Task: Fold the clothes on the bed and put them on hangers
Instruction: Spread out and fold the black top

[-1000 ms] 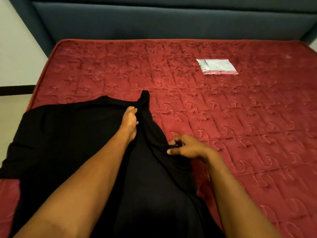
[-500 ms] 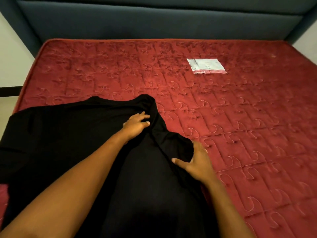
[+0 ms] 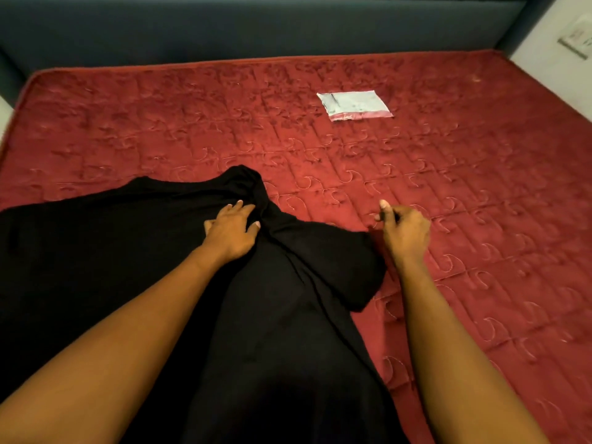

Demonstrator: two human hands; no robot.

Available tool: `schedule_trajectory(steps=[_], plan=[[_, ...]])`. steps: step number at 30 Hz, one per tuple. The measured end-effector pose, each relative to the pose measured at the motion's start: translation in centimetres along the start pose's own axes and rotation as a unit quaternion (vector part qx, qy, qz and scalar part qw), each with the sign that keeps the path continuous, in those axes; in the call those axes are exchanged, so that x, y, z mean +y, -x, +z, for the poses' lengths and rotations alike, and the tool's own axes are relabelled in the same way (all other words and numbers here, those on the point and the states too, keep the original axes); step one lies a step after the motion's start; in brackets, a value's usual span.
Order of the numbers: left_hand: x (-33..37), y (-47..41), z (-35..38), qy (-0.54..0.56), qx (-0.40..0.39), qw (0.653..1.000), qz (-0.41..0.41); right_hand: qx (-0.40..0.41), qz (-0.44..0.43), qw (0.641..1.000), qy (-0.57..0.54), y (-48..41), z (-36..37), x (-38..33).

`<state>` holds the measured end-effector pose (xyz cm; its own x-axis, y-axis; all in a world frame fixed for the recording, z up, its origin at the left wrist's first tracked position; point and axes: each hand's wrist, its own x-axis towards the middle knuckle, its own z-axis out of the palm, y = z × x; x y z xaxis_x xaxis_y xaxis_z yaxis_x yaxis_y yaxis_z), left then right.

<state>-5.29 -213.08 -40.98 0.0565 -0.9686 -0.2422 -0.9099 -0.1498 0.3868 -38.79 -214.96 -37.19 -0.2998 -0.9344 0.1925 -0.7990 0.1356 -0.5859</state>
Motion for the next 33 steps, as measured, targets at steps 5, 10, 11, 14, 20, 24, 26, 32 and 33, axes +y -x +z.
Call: schedule_trajectory(steps=[5, 10, 11, 14, 20, 24, 26, 32, 33], plan=[[3.1, -0.5, -0.7, -0.134, 0.088, 0.987, 0.013, -0.232, -0.081, 0.969, -0.009, 2.3, -0.4, -1.2], [6.3, -2.0, -0.2, 0.366, 0.053, 0.927, -0.065, -0.309, -0.206, 0.928, 0.010, 3.7, 1.8, 0.6], [6.6, -2.3, -0.2, 0.462, 0.041, 0.882, -0.077, -0.292, -0.161, 0.942, -0.044, 2.9, 1.4, 0.8], [6.0, -2.6, -0.6, 0.582, 0.014, 0.812, -0.036, -0.113, 0.005, 0.983, -0.148, 0.2, 0.1, 1.0], [1.7, -3.5, 0.8, 0.153, 0.124, 0.975, 0.104, -0.169, 0.084, 0.981, -0.038, -0.3, -0.3, 0.9], [2.4, -4.8, 1.4, -0.097, -0.002, 0.992, 0.076, -0.289, -0.106, 0.947, 0.089, -0.3, 0.9, 2.4], [3.5, -5.6, 1.4, -0.106, -0.039, 0.992, 0.049, -0.289, -0.145, 0.945, 0.049, -1.6, 1.6, 3.1], [6.6, -7.6, 0.7, -0.079, -0.075, 0.994, -0.008, -0.039, 0.134, 0.979, -0.146, -7.0, 1.4, 3.9], [6.9, -7.8, 0.9, -0.072, -0.068, 0.995, -0.012, 0.003, 0.193, 0.974, -0.121, -7.2, 1.4, 4.1]])
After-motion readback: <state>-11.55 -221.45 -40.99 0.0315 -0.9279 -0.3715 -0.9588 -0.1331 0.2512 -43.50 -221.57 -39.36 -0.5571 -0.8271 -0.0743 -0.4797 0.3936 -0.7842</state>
